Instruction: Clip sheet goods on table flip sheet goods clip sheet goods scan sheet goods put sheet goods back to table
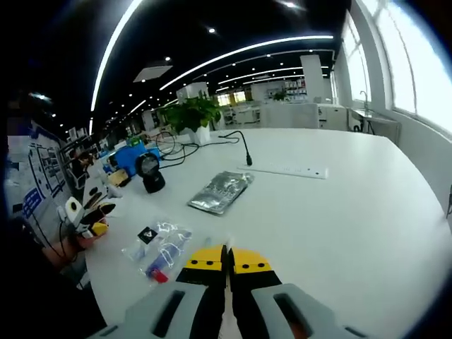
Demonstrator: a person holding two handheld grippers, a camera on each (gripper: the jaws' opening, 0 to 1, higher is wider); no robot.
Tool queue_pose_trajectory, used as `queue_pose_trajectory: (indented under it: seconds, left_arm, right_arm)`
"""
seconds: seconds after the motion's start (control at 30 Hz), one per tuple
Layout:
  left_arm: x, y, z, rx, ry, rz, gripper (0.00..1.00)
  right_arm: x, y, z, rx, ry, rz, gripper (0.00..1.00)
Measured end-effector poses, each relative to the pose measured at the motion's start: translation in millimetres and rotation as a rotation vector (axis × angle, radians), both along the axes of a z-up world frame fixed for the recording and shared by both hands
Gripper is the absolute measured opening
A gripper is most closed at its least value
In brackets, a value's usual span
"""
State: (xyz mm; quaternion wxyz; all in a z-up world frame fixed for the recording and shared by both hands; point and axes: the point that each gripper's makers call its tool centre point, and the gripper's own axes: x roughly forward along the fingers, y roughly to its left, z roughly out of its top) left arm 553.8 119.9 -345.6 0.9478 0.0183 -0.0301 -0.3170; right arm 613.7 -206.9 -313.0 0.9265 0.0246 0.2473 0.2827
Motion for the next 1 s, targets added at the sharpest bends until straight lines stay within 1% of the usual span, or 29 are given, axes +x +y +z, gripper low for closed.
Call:
queue_pose_trajectory:
  seconds: [0.2, 0.3, 0.43, 0.63, 0.77, 0.9, 1.0]
  left_arm:
    - [-0.2, 0.5, 0.5, -0.003, -0.002, 0.000, 0.39]
    - [-0.3, 0.6, 1.0, -0.005, -0.003, -0.002, 0.39]
    - [0.0, 1.6, 1.3, -0.008, -0.005, -0.004, 0.39]
    - [-0.4, 1.7, 2.5, -0.011, -0.009, -0.004, 0.39]
    - [-0.7, 1.0, 2.7, -0.010, -0.009, -0.007, 0.39]
    - [-1.2, 0.2, 2.9, -0.007, -0.010, -0.009, 0.39]
    - [-0.9, 1.0, 3.6, -0.011, -0.012, -0.006, 0.39]
  right_arm:
    - [-0.6, 4.4, 17.9, 0.039, -0.033, 0.001, 0.00]
    - [-1.5, 5.7, 22.5, 0.070, -0.021, -0.004, 0.00]
    - [-3.7, 7.7, 26.7, 0.085, -0.011, -0.005, 0.00]
    - [-6.2, 13.0, 40.8, 0.118, -0.032, 0.002, 0.00]
    - [-3.0, 15.1, 49.6, 0.155, -0.041, -0.003, 0.00]
    - [0.0, 16.8, 56.6, 0.160, -0.066, -0.012, 0.00]
    - [2.1, 18.5, 62.2, 0.182, -0.081, -0.020, 0.00]
